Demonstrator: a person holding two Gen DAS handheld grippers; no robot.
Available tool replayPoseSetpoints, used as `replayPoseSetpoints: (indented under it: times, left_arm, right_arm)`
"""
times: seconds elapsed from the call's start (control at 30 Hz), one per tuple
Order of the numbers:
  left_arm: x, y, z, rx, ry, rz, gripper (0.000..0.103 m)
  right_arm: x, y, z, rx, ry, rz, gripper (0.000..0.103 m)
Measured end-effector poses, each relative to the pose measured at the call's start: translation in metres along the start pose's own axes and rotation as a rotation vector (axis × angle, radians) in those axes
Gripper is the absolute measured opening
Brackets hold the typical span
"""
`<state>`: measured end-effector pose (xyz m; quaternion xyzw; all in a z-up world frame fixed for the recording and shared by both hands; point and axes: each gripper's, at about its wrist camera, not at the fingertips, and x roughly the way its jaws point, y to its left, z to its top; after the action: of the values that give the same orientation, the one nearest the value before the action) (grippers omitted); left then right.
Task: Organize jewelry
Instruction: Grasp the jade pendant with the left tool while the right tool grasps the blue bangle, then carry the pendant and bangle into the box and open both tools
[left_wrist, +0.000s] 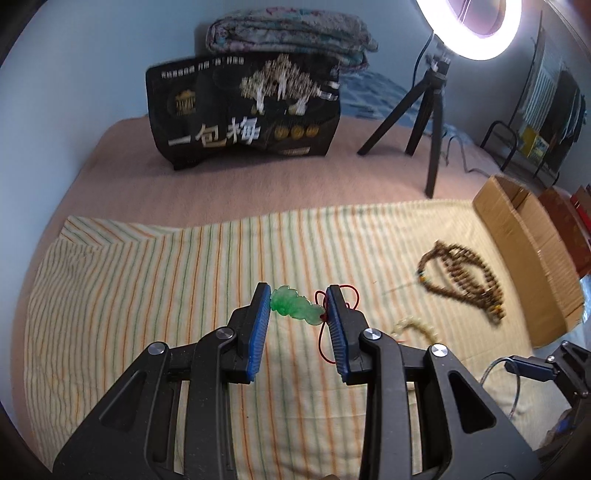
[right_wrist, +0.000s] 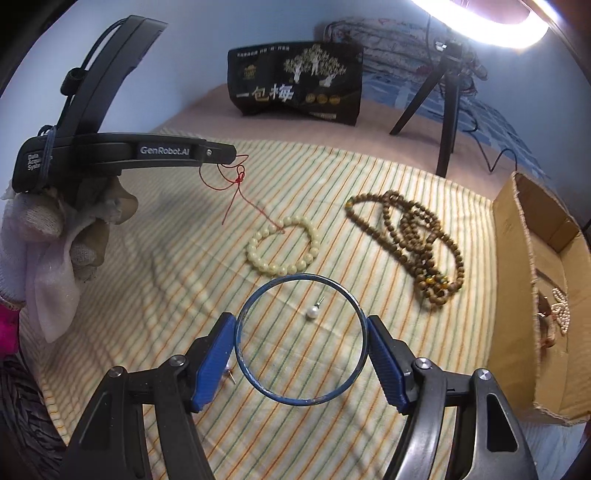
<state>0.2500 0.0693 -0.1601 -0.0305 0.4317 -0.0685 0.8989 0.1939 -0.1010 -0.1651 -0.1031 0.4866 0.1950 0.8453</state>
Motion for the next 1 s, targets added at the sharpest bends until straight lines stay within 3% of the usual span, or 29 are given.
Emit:
replayPoseSetpoints:
  times: [0.47, 1.0]
  left_arm:
    - [-0.059, -0.032, 0.017, 0.019, -0.111, -0.065, 0.030]
    - [-0.100, -0.100, 0.026, 0.092, -0.183, -0.184, 0.030]
  right_arm:
    - [-0.049, -0.021, 0.006, 0.035, -0.113, -0.038, 0.073]
    - [-0.104, -0.090, -0.005, 0.145, -0.201, -0.129, 0.073]
